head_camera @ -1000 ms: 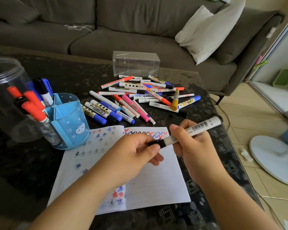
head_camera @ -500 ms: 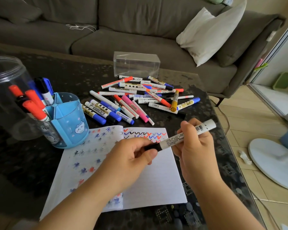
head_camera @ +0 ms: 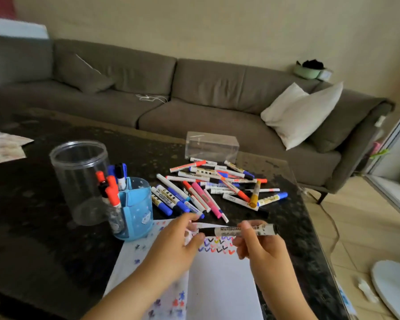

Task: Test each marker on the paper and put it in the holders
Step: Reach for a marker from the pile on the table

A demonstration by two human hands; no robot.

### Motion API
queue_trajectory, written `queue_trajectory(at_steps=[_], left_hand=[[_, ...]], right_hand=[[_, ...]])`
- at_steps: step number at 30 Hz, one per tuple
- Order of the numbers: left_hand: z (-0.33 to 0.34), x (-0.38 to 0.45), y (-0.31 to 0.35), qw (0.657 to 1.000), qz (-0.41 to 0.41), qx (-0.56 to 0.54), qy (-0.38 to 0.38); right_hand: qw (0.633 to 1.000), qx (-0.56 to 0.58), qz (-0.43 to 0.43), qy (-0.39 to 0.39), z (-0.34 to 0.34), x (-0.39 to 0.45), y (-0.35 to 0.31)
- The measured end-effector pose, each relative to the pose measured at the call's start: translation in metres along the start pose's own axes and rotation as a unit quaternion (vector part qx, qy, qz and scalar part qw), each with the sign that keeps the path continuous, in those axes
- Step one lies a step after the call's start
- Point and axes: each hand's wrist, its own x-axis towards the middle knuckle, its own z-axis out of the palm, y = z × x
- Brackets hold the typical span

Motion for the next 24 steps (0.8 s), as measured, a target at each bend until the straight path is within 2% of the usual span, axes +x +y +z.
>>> queue_trajectory(at_steps=[4, 9, 14, 18, 24], left_hand=[[-0.056, -0.016, -0.005, 0.990, 0.041, 0.113, 0.077], [-0.149, -0.106, -0.038, 0.951, 0.050, 0.218, 0.215], [-0.217, -0.243, -0.097, 0.908, -0.120, 0.304, 0.261], [-0.248, -0.322, -0.123, 0.871, -0.257, 0.309, 0.283], [-0.267, -0.373, -0.153, 0.853, -0.289, 0.314, 0.300]], right_hand=[[0.998, -0.022, -0.045, -0.043, 0.022, -0.021, -0.018], [0.972, -0.081, -0.128, -0.181, 0.082, -0.067, -0.042], [0.903, -0.122, -0.242, -0.333, 0.181, -0.138, -0.061], [0.836, -0.149, -0.272, -0.454, 0.251, -0.192, -0.067], [0.757, -0.234, -0.275, -0.544, 0.339, -0.245, -0.049]])
